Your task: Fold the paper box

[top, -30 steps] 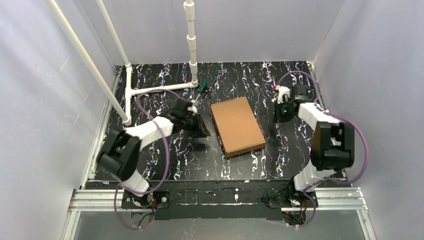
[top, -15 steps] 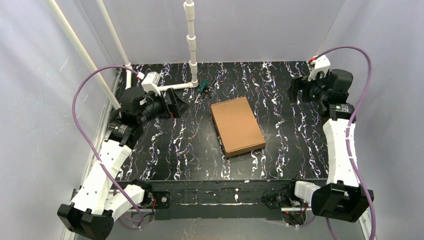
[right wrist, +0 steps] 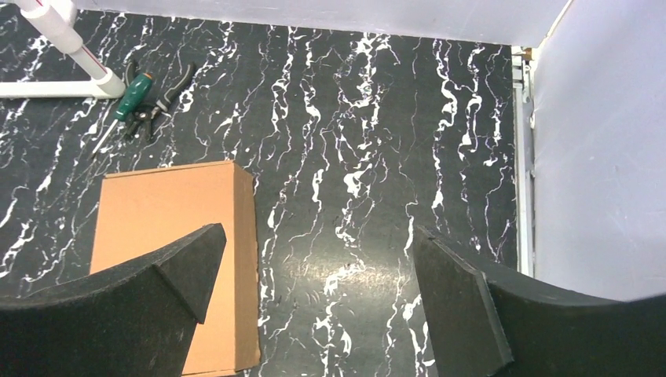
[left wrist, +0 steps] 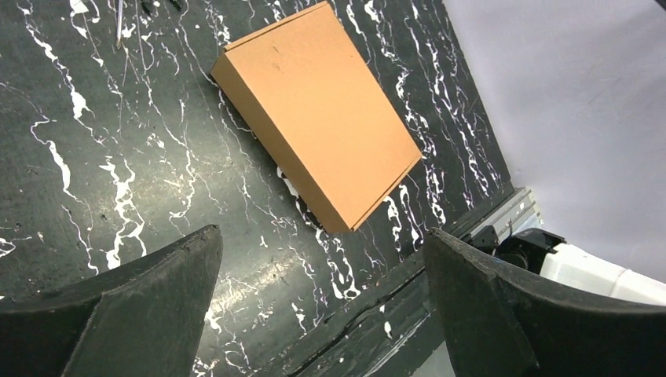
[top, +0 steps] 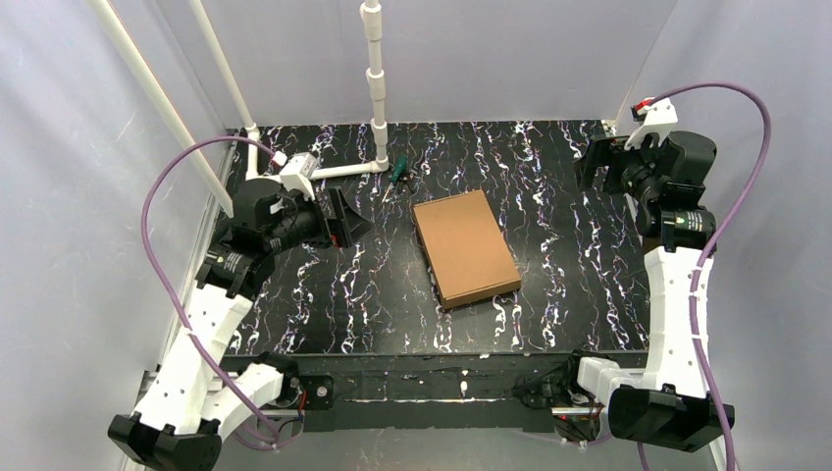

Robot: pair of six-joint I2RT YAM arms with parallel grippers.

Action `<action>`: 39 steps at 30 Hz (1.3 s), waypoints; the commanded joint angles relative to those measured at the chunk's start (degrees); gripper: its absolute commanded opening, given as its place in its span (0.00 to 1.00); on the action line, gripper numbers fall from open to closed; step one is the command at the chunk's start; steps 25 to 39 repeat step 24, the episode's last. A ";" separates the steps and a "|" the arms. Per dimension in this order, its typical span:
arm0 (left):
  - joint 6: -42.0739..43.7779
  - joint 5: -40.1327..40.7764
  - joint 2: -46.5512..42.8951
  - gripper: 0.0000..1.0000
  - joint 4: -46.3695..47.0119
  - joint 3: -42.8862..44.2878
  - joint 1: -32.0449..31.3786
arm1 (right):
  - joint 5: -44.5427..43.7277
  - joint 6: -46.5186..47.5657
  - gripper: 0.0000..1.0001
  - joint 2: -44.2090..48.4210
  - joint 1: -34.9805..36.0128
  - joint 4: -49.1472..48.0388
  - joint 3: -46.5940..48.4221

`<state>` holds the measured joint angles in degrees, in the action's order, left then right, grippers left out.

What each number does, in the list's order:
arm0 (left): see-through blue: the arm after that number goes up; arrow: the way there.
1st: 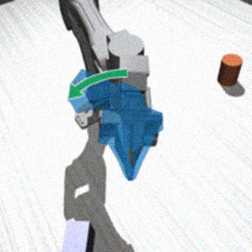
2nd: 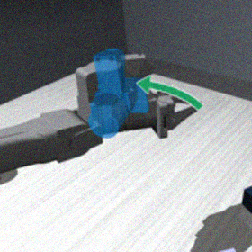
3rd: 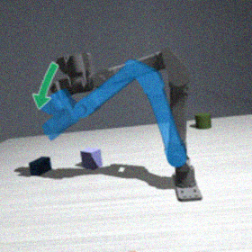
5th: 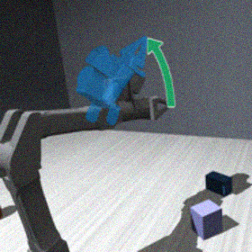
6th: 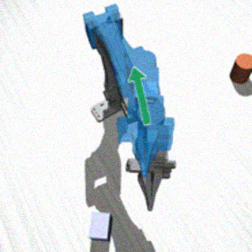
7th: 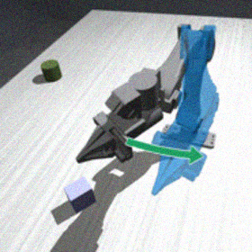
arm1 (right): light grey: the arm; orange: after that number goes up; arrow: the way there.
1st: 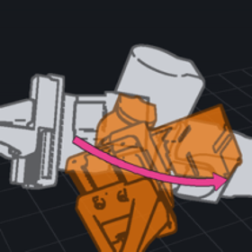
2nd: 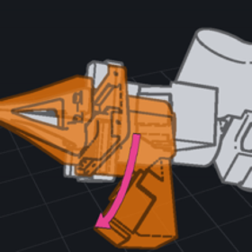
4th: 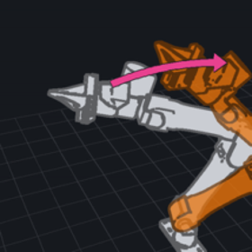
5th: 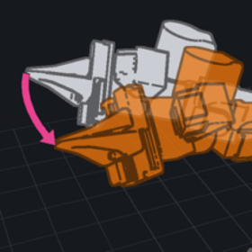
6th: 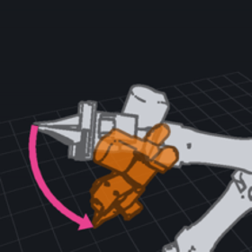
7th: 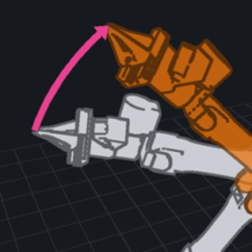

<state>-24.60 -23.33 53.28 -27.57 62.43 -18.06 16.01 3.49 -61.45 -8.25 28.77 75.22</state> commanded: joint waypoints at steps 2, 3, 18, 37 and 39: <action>-0.38 -2.07 -3.25 0.98 -0.99 0.37 0.49 | -0.43 -4.50 0.99 2.37 -0.16 0.06 -0.01; -0.56 -2.35 -3.33 0.98 -1.07 0.28 0.54 | -0.48 -4.72 0.98 2.45 -0.11 0.12 0.20; -3.98 -2.22 -6.95 0.98 1.83 -5.64 0.95 | 2.58 -4.14 0.98 3.97 -0.36 1.75 0.27; -2.32 -1.28 -7.02 0.98 -0.10 -4.35 1.11 | 3.99 -1.10 0.98 4.04 -0.71 1.38 -0.29; -2.32 -1.28 -7.02 0.98 -0.10 -4.35 1.11 | 3.99 -1.10 0.98 4.04 -0.71 1.38 -0.29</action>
